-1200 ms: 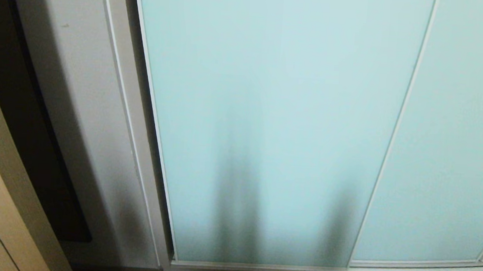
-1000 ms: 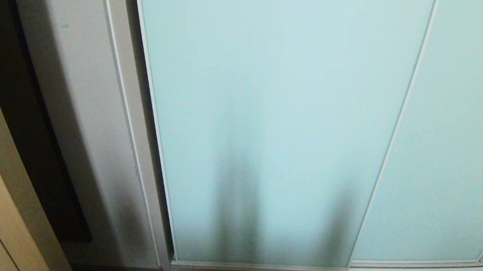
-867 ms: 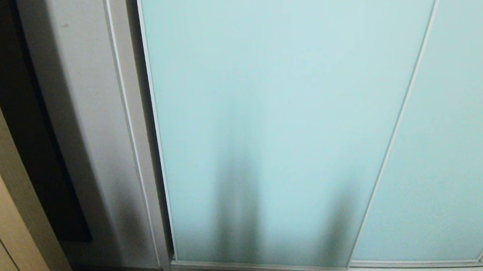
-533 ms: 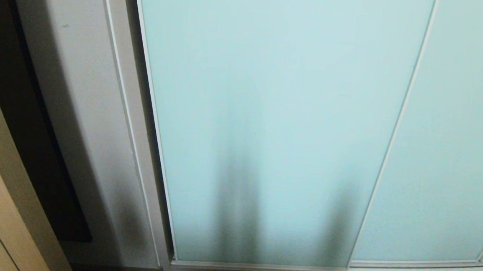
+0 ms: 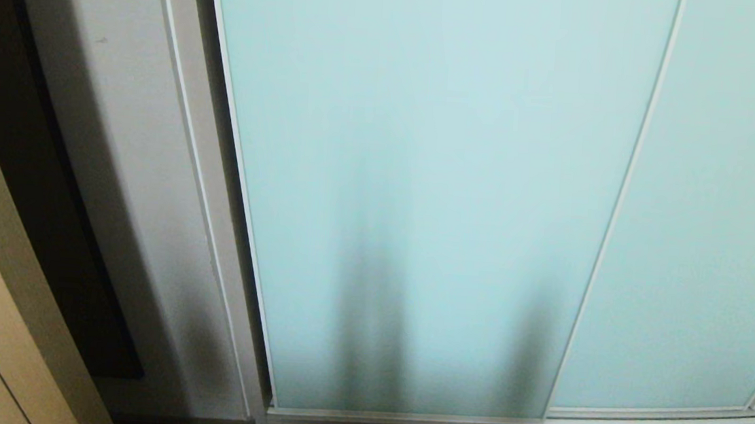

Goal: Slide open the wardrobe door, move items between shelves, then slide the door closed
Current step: Open the door

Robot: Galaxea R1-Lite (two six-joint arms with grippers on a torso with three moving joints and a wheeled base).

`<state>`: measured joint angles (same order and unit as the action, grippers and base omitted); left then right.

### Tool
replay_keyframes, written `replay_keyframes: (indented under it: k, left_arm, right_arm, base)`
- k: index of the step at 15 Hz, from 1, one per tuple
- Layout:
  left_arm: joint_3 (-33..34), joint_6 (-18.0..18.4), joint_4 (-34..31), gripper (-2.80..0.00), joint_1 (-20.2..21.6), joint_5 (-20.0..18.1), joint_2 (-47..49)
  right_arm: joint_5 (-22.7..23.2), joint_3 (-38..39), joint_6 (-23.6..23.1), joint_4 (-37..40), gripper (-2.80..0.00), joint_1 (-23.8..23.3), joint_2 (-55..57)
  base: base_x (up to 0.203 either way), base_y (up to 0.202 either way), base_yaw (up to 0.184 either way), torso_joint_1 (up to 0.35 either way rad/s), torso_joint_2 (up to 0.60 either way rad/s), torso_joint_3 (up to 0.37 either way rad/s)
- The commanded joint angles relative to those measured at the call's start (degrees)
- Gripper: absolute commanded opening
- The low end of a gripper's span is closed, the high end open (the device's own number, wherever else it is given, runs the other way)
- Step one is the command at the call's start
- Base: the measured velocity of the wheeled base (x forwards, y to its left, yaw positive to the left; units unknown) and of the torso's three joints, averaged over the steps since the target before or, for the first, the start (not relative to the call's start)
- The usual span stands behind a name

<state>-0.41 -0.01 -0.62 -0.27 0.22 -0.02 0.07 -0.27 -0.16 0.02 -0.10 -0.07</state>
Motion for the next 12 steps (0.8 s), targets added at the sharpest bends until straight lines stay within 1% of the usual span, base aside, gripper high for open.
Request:
replay_keyframes:
  k: [1, 7, 10, 12]
  left_arm:
    - [-0.02, -0.06, 0.01, -2.80, 0.09, 0.04, 0.02]
    - [-0.20, 0.36, -0.93, -2.80, 0.00, 0.22, 0.02]
    - [-0.02, 0.09, -0.26, -2.80, 0.00, 0.29, 0.02]
    - [-0.02, 0.93, -0.43, -2.80, 0.09, 0.40, 0.11]
  right_arm:
    - [0.01, 0.00, -0.02, -0.02, -2.80, 0.01, 0.07]
    - [0.01, 0.00, -0.02, -0.02, -2.80, 0.01, 0.07]
    - [0.01, 0.00, -0.02, -0.02, -2.80, 0.01, 0.07]
    - [0.01, 0.00, -0.02, -0.02, -2.80, 0.01, 0.07]
  base:
    - [0.000, 0.000, 0.000, 0.000, 0.00, 0.000]
    - [0.000, 0.000, 0.000, 0.000, 0.00, 0.000]
    - [0.000, 0.000, 0.000, 0.000, 0.00, 0.000]
    - [0.000, 0.000, 0.000, 0.000, 0.00, 0.000]
